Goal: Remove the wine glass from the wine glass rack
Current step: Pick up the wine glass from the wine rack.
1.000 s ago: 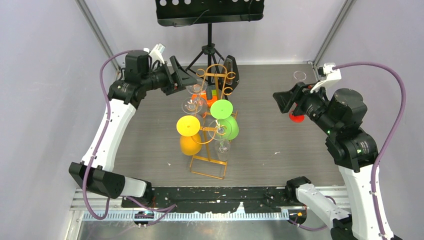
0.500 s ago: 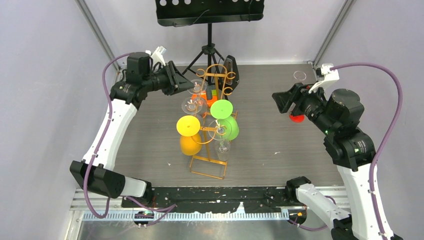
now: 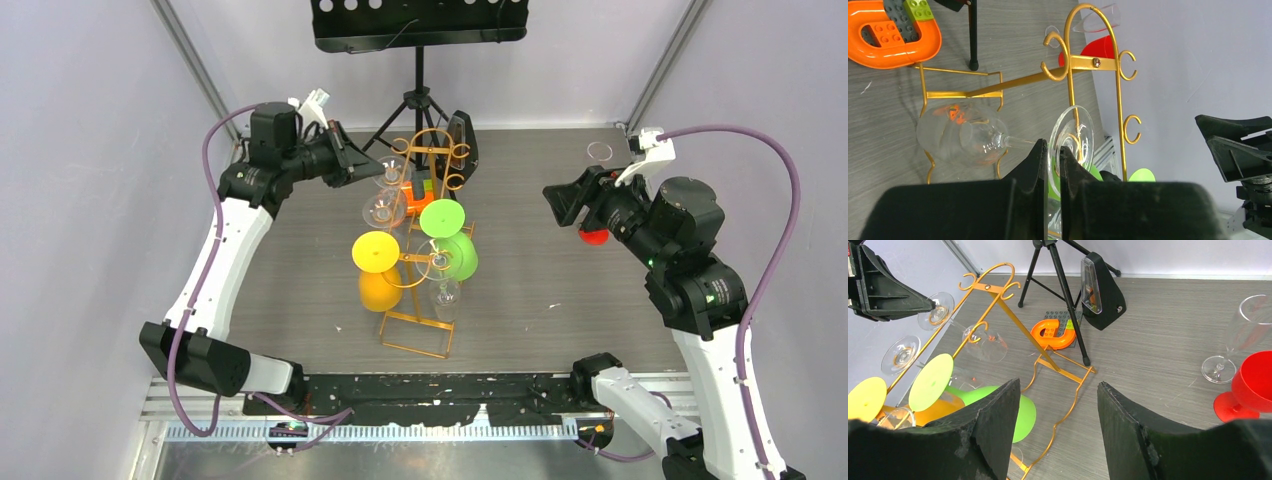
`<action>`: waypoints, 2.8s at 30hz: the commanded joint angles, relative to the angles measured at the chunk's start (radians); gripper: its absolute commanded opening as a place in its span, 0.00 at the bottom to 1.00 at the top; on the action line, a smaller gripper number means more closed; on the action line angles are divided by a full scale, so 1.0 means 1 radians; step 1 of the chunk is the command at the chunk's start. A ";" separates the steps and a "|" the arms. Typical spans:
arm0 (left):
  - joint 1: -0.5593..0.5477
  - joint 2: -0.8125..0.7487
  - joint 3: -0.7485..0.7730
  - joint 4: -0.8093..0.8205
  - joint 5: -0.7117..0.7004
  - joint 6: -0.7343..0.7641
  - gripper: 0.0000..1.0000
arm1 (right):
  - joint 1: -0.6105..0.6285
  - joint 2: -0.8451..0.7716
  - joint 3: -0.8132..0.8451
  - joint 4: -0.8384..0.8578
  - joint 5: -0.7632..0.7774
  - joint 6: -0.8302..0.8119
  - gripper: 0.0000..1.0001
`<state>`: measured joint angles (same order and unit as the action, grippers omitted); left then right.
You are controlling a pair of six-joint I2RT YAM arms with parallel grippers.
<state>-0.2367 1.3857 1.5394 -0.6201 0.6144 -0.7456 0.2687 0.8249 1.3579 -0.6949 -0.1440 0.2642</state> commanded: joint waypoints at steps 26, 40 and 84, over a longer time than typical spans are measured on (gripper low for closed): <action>0.034 -0.039 0.050 0.070 0.040 -0.003 0.00 | 0.007 0.007 -0.015 0.067 -0.045 0.004 0.65; 0.057 -0.054 0.050 0.112 0.045 -0.024 0.00 | 0.007 0.001 -0.035 0.075 -0.043 0.002 0.65; 0.112 -0.276 0.218 -0.160 0.119 0.362 0.00 | 0.116 0.153 0.204 0.041 -0.257 0.050 0.65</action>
<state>-0.1295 1.1519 1.6703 -0.7635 0.7025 -0.4896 0.3508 0.9413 1.4807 -0.6815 -0.3702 0.2916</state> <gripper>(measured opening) 0.004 0.647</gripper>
